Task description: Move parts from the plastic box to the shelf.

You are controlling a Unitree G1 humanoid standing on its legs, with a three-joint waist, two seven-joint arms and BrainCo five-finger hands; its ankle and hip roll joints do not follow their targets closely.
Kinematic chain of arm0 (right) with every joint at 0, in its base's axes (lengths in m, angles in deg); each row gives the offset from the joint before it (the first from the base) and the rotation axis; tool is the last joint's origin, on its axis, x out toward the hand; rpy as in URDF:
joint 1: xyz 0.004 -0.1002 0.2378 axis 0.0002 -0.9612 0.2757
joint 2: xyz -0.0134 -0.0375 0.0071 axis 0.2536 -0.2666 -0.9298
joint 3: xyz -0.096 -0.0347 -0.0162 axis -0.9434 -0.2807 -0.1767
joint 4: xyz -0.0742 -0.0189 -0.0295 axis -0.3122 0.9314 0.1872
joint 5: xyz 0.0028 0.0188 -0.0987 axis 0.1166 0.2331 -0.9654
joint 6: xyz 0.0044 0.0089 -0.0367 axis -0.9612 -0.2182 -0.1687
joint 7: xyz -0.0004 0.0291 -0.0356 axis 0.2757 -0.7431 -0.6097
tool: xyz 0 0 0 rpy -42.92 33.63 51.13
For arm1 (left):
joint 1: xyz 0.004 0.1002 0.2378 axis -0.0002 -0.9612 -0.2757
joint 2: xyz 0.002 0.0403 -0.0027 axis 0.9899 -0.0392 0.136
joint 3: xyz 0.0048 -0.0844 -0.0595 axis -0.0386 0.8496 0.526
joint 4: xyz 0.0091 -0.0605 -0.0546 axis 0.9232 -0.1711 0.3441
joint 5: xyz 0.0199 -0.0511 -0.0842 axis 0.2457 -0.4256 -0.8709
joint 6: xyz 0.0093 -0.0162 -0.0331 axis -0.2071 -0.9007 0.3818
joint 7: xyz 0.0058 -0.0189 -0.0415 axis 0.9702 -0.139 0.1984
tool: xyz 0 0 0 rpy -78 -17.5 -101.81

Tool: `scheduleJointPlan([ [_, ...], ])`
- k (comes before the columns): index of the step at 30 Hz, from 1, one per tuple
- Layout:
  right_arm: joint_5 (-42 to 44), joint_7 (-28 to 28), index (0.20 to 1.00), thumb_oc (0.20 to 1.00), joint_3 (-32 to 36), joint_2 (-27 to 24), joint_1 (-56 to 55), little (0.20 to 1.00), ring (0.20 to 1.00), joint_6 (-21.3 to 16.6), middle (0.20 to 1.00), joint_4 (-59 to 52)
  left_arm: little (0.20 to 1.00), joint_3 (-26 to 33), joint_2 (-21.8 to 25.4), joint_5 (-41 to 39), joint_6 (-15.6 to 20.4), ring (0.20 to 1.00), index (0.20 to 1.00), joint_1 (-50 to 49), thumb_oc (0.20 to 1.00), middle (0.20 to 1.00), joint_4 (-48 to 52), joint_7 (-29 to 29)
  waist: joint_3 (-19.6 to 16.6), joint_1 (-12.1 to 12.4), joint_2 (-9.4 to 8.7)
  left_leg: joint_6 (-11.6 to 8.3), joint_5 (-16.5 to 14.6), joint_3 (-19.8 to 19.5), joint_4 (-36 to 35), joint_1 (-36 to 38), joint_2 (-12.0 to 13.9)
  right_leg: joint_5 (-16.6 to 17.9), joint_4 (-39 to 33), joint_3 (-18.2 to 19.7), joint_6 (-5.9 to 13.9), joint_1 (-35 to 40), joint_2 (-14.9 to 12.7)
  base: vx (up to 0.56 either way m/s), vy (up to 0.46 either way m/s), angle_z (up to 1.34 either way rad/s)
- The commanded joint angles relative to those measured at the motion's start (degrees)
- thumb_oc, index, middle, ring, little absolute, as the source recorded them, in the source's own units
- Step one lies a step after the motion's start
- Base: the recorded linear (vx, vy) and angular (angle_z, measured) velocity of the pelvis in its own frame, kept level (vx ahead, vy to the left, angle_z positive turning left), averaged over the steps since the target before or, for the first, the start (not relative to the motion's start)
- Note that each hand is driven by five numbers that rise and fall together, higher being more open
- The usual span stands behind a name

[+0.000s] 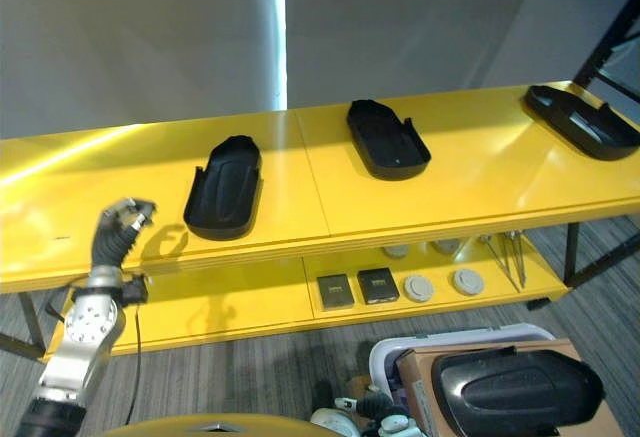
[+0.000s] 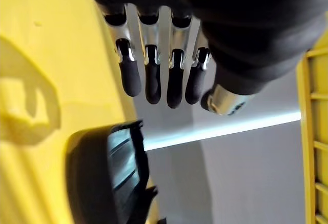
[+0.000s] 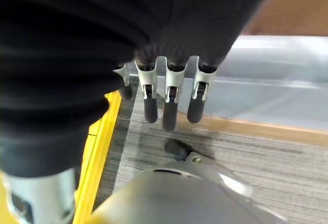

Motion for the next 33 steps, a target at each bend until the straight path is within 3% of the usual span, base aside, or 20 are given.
scheduleJointPlan([
  [1,-0.91,1.06,1.0,1.0,-0.62,1.01,1.74,1.0,1.0,-0.68,1.0,3.47,0.2,-0.92,3.04,-2.02,4.32,0.2,0.2,1.96,0.2,0.2,3.7,-5.63,1.45,-0.9,-0.7,-1.83,3.81,-3.08,-0.1,-3.87,1.73,-6.99,2.17,0.25,5.46,7.45,-4.24,0.0,-0.007,0.1],
  [12,-1.1,2.06,1.0,1.0,-2.08,1.44,2.53,1.0,1.0,-0.7,1.0,2.02,0.2,-6.37,4.15,-4.51,2.95,0.2,0.2,3.22,0.2,0.2,1.3,-9.39,3.04,-1.32,-0.58,-2.26,3.85,-3.47,-0.1,-5.13,1.75,-6.64,1.47,-0.35,5.68,7.03,-4.38,0.0,0.001,0.1],
  [33,0.76,4.99,1.0,1.0,-4.4,2.0,3.82,1.0,1.0,-0.96,1.0,0.34,0.2,-7.32,-0.28,0.53,4.7,0.2,0.2,21.74,0.2,0.2,-9.94,2.95,7.3,-5.3,-1.23,-2.96,5.55,0.28,-0.1,-11.48,2.67,-2.92,0.22,3.8,6.56,-1.98,-3.59,-0.02,-0.005,-0.08],
])
